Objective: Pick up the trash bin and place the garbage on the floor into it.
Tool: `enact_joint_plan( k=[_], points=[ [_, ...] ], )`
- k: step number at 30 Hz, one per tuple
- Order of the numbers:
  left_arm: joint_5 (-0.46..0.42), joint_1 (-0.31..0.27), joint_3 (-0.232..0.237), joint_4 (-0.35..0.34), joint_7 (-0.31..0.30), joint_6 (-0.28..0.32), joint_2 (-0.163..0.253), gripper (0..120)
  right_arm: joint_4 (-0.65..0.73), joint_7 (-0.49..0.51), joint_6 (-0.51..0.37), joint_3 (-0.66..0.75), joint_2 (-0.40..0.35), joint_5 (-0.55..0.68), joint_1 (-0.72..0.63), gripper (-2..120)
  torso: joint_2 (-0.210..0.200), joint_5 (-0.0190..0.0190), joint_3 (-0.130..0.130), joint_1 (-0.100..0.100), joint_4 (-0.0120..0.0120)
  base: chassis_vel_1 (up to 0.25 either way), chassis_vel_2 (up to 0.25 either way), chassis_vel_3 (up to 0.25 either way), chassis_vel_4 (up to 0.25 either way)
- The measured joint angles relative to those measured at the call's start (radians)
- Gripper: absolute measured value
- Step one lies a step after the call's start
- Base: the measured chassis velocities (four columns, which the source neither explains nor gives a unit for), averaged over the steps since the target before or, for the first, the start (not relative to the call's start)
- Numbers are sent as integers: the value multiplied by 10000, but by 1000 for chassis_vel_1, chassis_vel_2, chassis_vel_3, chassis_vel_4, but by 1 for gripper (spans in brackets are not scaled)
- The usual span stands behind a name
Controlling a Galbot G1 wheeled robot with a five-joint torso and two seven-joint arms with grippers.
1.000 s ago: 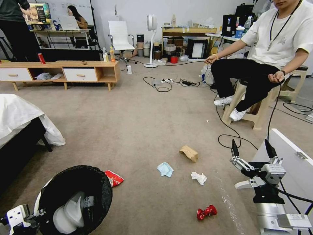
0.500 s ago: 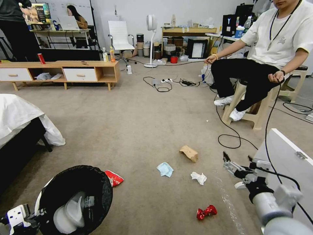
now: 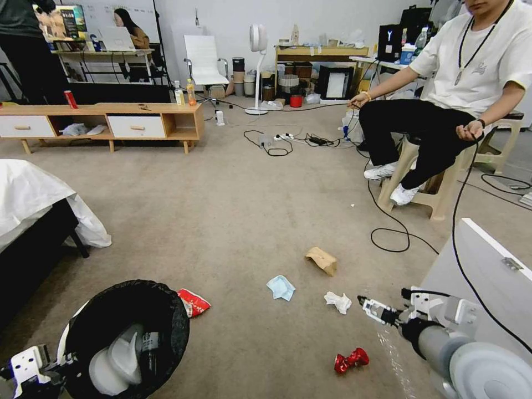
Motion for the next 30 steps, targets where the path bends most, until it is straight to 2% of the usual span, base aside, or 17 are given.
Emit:
enact_joint_plan(
  k=[14, 25, 30],
  points=[
    [201, 6, 151, 105, 161, 0, -17, 2, -2010, 128, 609, -51, 803, 166, -59, 100, 1, -1, 0, 0, 0, 0, 0, 0, 0],
    [244, 5, 145, 175, 172, 0, -2, 2, -3674, -216, 854, -180, 2449, 4, 223, 100, 2, 0, 0, 1, 0, 0, 0, 0, 0],
    [244, 11, 116, 234, 179, 0, 27, 2, -4113, -336, 890, -229, 2824, -76, 340, 100, 1, 0, 0, 0, 1, 0, 0, 0, 0]
  ],
)
